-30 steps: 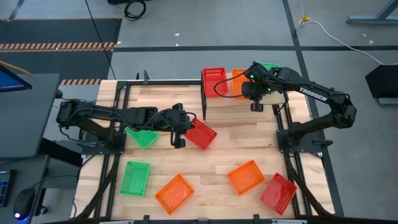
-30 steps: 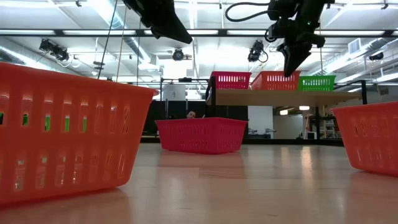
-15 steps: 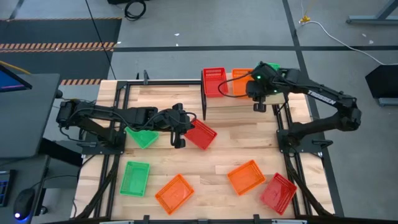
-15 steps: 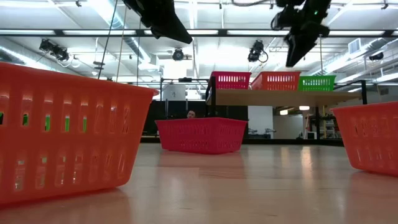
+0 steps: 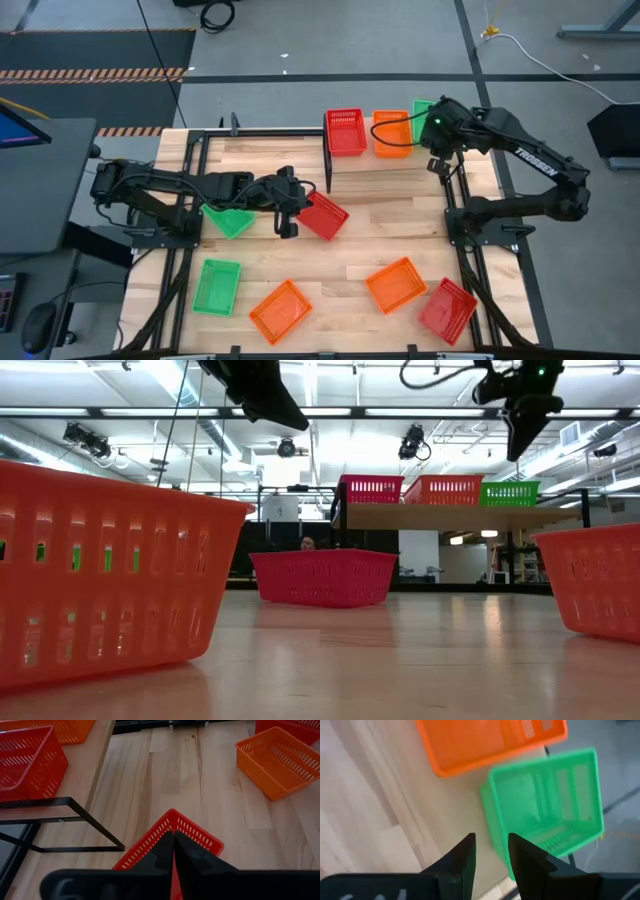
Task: Stack baskets on shelf by color
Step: Adjust the bins on the shelf
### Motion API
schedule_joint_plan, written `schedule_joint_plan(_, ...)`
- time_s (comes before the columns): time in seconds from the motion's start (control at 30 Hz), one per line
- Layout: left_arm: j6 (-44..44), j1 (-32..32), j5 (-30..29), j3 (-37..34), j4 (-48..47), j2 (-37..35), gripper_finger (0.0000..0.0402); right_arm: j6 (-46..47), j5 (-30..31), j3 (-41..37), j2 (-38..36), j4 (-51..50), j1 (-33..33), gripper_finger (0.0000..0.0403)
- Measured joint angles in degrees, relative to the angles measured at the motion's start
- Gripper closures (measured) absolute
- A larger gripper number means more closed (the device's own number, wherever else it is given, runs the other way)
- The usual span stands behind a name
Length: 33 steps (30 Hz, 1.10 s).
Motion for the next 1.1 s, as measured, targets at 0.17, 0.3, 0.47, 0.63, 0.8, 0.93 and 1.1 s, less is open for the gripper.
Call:
schedule_joint_plan(0.17,0.3,0.0,0.0,0.0,-0.6,0.0,0.0385,-2.0,-1.4,-1.6,0.0,3.5,-2.5,0.0282)
schedule_joint_plan(0.3,0.4,0.0,0.0,0.0,-1.3,0.0,0.0387,-4.5,-2.2,-2.5,0.1,7.0,-4.0,0.0282)
schedule_joint_plan(0.47,0.4,0.0,0.0,0.0,-1.8,0.0,0.0384,-5.1,-4.1,-3.8,1.6,7.9,-6.1,0.0282)
schedule_joint_plan(0.63,0.4,0.0,0.0,0.0,-2.8,0.0,0.0380,-6.0,-5.1,-5.0,2.7,8.3,-6.9,0.0282)
schedule_joint_plan(0.8,0.4,0.0,0.0,0.0,-2.9,0.0,0.0379,-7.6,-5.2,-6.7,2.8,10.1,-8.0,0.0283)
schedule_joint_plan(0.93,0.4,0.0,0.0,0.0,-3.0,0.0,0.0379,-9.1,-5.1,-8.2,2.8,10.0,-8.8,0.0292)
schedule_joint_plan(1.1,0.4,0.0,0.0,0.0,-3.0,0.0,0.0382,-11.3,-4.8,-8.3,2.7,8.0,-9.1,0.0344)
